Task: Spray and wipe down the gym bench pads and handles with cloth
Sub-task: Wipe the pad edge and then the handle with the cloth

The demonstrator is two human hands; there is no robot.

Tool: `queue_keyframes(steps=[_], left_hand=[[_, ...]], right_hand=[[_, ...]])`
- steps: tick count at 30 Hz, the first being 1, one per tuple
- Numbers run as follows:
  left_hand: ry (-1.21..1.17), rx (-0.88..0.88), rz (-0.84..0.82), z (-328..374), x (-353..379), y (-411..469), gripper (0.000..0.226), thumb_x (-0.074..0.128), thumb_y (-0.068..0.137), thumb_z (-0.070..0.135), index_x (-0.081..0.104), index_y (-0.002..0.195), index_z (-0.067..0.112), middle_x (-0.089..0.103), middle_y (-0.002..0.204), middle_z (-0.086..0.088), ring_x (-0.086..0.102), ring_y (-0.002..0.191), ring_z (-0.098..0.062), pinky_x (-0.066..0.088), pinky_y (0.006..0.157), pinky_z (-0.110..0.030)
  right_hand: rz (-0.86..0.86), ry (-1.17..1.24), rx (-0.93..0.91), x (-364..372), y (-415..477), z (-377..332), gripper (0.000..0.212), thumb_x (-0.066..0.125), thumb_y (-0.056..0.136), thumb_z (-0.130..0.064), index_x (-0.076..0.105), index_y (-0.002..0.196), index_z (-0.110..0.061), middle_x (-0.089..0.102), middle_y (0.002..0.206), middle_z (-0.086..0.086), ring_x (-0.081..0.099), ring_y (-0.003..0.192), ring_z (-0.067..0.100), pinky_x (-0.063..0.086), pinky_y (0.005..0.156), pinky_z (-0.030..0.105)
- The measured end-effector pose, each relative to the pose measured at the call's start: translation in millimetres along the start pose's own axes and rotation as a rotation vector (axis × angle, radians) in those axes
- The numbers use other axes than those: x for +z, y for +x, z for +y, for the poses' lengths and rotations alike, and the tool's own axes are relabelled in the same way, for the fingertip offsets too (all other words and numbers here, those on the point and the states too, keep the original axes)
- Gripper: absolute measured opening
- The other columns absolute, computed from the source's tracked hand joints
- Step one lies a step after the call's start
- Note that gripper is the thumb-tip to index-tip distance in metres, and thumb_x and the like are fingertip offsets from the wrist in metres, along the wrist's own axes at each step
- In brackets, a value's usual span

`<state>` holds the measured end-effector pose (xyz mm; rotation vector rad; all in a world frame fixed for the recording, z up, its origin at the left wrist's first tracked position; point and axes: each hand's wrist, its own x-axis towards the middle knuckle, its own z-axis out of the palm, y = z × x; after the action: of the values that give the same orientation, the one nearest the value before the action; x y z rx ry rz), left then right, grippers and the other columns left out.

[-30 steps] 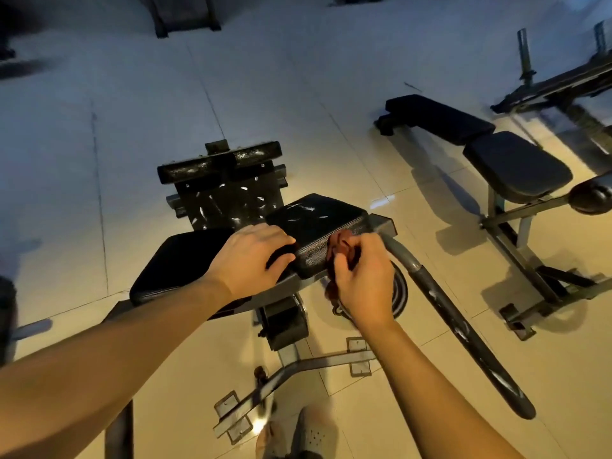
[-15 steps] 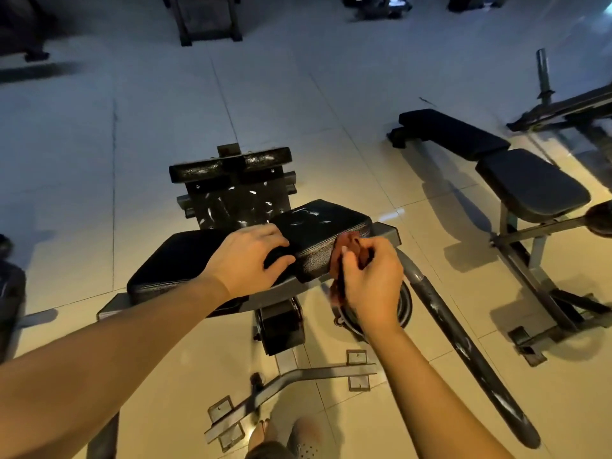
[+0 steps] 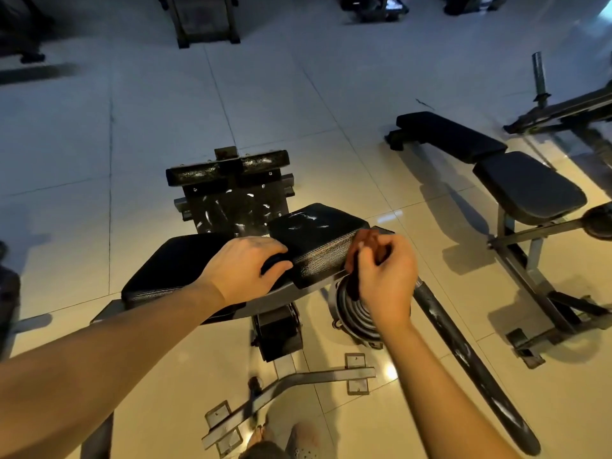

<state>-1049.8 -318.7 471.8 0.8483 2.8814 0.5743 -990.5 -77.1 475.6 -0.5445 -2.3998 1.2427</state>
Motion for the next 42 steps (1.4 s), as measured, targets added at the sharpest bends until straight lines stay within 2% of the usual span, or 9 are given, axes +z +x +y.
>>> queue_keyframes(steps=[6,10,14,17,21,25,32,36,42], left_hand=[[0.009,-0.007,0.036,2,-1,1,0.044,0.051,0.101,0.051,0.064,0.133,0.024,0.069,0.127,0.007,0.046,0.066,0.009,0.051,0.085,-0.024],[0.033,-0.007,0.046,0,0,0,0.044,0.052,0.101,0.052,0.065,0.134,0.025,0.068,0.131,0.008,0.060,0.082,0.001,0.051,0.087,-0.025],[0.043,0.003,0.031,-2,1,0,0.048,0.048,0.101,0.054,0.064,0.136,0.025,0.067,0.133,0.007,0.067,0.098,-0.007,0.052,0.090,-0.026],[0.039,-0.017,0.016,0,-1,0,0.048,0.048,0.102,0.052,0.062,0.139,0.027,0.065,0.136,0.008,0.059,0.085,0.002,0.049,0.089,-0.022],[0.022,-0.015,0.007,3,-2,0,0.046,0.047,0.103,0.051,0.057,0.143,0.031,0.063,0.136,0.012,0.038,0.060,0.013,0.043,0.084,-0.017],[0.040,0.010,0.011,-1,1,1,0.045,0.048,0.103,0.050,0.057,0.143,0.032,0.063,0.134,0.013,0.038,0.064,0.017,0.038,0.082,-0.014],[0.047,0.020,-0.005,-1,0,2,0.050,0.039,0.102,0.053,0.056,0.143,0.032,0.063,0.132,0.013,0.042,0.062,0.011,0.048,0.083,-0.019],[0.067,0.000,-0.029,0,0,3,0.045,0.043,0.104,0.051,0.054,0.144,0.033,0.061,0.134,0.014,0.043,0.066,0.011,0.042,0.083,-0.016],[0.089,0.003,-0.025,-1,-1,3,0.049,0.041,0.104,0.055,0.054,0.145,0.032,0.065,0.133,0.010,0.060,0.119,-0.007,0.051,0.103,-0.033]], right_hand=[[0.037,0.029,-0.014,10,-11,-13,0.011,0.068,0.093,-0.019,0.059,0.099,-0.021,0.059,0.097,-0.006,0.058,0.087,0.003,0.052,0.077,0.022],[-0.241,0.046,-0.199,22,-61,-20,0.012,0.070,0.094,-0.020,0.059,0.096,-0.022,0.054,0.095,-0.012,0.059,0.088,0.003,0.049,0.071,0.015],[-0.063,0.046,-0.084,2,-16,-8,0.008,0.066,0.096,-0.017,0.058,0.098,-0.017,0.058,0.090,-0.010,0.058,0.082,-0.003,0.049,0.068,0.018],[0.068,-0.017,0.028,-5,21,1,0.009,0.064,0.095,-0.022,0.056,0.097,-0.025,0.060,0.093,-0.006,0.058,0.084,0.006,0.054,0.078,0.034],[0.026,0.010,-0.082,12,-18,-12,0.010,0.066,0.096,-0.017,0.057,0.100,-0.019,0.056,0.098,-0.008,0.056,0.089,0.000,0.049,0.077,0.018],[-0.267,-0.039,-0.272,21,-59,-11,0.010,0.066,0.097,-0.019,0.058,0.099,-0.023,0.051,0.097,-0.013,0.057,0.088,0.003,0.049,0.073,0.017],[0.064,-0.037,-0.027,-4,11,-5,0.009,0.064,0.097,-0.019,0.055,0.098,-0.022,0.058,0.093,-0.007,0.053,0.082,-0.006,0.044,0.072,0.008],[-0.059,-0.025,-0.131,17,-30,-14,0.009,0.064,0.097,-0.017,0.057,0.096,-0.021,0.054,0.094,-0.011,0.054,0.088,-0.006,0.044,0.074,0.008],[-0.190,-0.157,-0.242,3,-13,-5,0.008,0.062,0.097,-0.021,0.055,0.100,-0.022,0.056,0.098,-0.008,0.056,0.084,0.001,0.048,0.073,0.014]])
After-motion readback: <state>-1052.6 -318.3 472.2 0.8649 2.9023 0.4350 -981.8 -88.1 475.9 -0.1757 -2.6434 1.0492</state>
